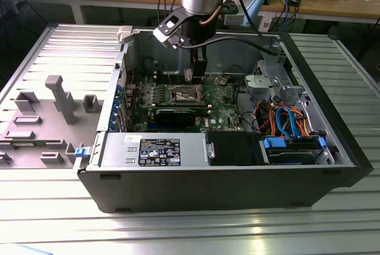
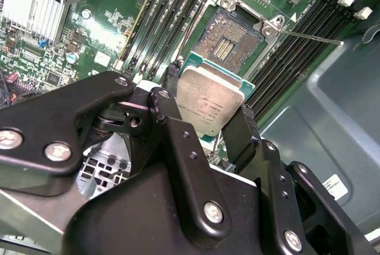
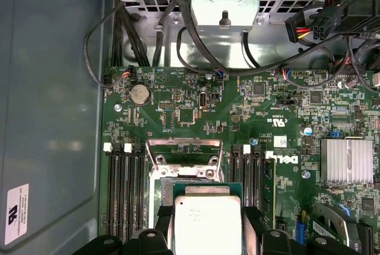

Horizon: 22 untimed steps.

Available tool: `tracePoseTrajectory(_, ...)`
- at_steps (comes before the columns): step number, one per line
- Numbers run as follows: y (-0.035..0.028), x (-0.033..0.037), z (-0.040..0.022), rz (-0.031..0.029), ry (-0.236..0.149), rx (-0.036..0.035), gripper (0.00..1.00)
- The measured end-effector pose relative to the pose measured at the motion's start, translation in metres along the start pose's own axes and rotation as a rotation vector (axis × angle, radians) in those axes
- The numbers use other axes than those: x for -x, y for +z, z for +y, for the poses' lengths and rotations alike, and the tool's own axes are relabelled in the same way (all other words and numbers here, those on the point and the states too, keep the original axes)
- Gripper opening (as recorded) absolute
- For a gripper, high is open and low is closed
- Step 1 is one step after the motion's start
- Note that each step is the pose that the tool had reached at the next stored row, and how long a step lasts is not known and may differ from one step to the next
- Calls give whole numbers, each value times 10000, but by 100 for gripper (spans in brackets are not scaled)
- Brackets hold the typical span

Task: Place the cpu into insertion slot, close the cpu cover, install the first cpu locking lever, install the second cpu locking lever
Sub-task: 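Place the cpu into insertion slot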

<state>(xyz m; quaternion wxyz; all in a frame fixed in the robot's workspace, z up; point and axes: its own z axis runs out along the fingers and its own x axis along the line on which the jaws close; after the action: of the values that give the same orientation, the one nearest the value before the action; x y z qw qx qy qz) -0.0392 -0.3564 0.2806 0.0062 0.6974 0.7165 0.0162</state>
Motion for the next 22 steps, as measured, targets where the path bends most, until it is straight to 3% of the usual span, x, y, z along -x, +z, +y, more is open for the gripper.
tracePoseTrajectory(22, 47, 0, -10, -1, 1, 0, 55)
